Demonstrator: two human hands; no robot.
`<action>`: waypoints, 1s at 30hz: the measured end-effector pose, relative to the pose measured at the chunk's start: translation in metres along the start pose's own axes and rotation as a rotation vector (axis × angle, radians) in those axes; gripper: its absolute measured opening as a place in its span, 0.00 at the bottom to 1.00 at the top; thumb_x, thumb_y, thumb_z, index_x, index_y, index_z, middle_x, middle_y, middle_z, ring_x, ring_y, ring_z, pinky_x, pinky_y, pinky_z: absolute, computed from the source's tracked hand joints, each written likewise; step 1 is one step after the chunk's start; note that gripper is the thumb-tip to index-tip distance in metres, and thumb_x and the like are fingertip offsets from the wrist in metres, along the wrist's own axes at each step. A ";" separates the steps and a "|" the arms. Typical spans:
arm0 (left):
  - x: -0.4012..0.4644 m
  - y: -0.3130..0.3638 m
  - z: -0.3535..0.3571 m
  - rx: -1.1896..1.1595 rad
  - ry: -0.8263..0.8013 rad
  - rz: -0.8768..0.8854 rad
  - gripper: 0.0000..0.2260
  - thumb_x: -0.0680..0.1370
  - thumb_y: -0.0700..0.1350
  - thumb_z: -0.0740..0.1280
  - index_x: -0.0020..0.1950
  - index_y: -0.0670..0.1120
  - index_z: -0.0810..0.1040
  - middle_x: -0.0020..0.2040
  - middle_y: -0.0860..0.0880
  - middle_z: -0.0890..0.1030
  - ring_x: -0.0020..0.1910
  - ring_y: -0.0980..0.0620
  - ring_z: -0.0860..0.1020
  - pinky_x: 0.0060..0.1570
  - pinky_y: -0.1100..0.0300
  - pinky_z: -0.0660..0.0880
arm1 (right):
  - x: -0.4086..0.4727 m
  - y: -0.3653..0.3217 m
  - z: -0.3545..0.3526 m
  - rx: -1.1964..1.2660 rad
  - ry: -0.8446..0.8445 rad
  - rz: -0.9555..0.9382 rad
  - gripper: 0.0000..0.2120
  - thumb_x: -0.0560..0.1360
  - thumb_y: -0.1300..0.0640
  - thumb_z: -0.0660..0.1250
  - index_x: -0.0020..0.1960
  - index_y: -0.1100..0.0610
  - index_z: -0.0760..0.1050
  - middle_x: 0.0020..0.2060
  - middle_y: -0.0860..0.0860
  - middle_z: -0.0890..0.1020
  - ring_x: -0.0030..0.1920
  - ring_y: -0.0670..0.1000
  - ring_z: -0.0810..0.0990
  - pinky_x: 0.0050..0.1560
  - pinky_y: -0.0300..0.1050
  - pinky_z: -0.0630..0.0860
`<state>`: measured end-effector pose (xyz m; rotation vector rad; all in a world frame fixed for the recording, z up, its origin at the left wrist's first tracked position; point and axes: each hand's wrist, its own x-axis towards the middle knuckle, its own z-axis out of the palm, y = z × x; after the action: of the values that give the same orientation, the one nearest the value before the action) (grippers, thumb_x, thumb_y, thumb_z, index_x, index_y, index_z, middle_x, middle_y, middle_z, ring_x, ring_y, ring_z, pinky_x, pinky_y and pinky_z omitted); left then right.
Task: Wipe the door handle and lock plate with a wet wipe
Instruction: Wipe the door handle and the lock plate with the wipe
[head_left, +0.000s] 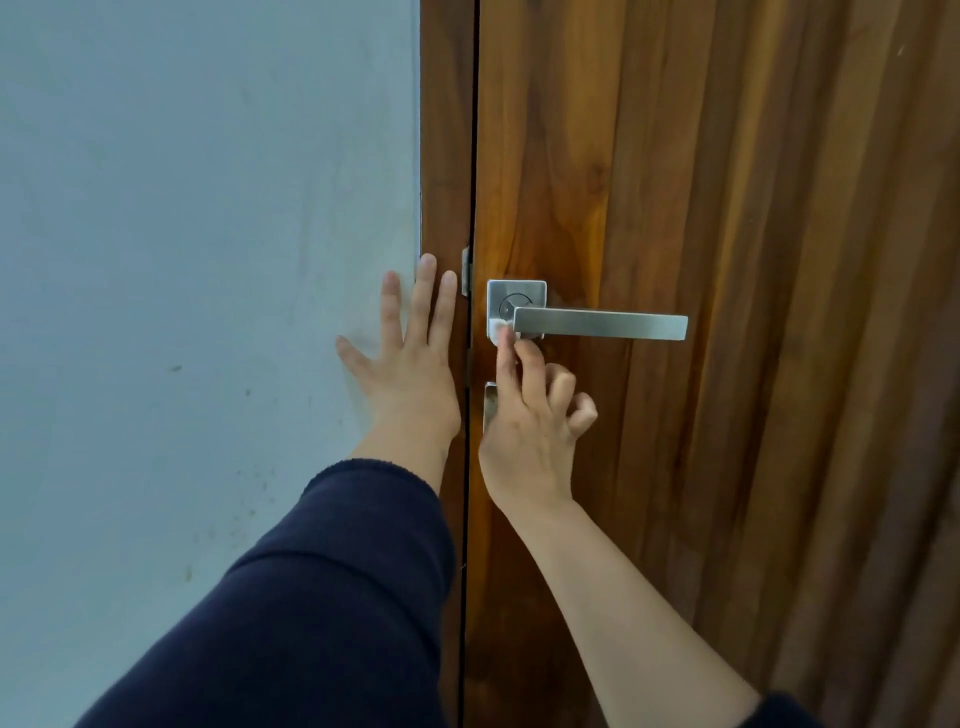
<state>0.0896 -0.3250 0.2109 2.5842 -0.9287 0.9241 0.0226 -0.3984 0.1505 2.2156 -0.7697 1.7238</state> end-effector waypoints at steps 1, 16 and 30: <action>0.000 0.000 0.000 -0.005 -0.007 0.001 0.57 0.72 0.51 0.74 0.71 0.52 0.22 0.71 0.51 0.21 0.74 0.44 0.29 0.68 0.32 0.54 | 0.000 -0.002 -0.001 0.010 -0.010 -0.017 0.38 0.66 0.61 0.73 0.73 0.56 0.64 0.65 0.53 0.74 0.57 0.54 0.66 0.54 0.52 0.60; 0.001 -0.001 -0.002 -0.007 -0.023 -0.007 0.61 0.73 0.48 0.74 0.63 0.52 0.14 0.68 0.51 0.18 0.74 0.43 0.28 0.68 0.32 0.53 | 0.005 0.012 -0.012 0.022 0.022 0.097 0.26 0.71 0.57 0.59 0.69 0.56 0.71 0.65 0.54 0.74 0.59 0.55 0.67 0.55 0.55 0.59; 0.000 -0.002 -0.006 -0.011 -0.056 -0.009 0.61 0.72 0.49 0.74 0.61 0.52 0.13 0.68 0.51 0.17 0.74 0.43 0.28 0.68 0.32 0.53 | 0.002 0.029 -0.007 0.000 -0.035 0.134 0.27 0.71 0.53 0.60 0.70 0.52 0.68 0.63 0.55 0.72 0.61 0.56 0.64 0.57 0.58 0.62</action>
<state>0.0876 -0.3210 0.2151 2.6151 -0.9327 0.8464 0.0012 -0.4200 0.1504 2.2468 -0.9457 1.7483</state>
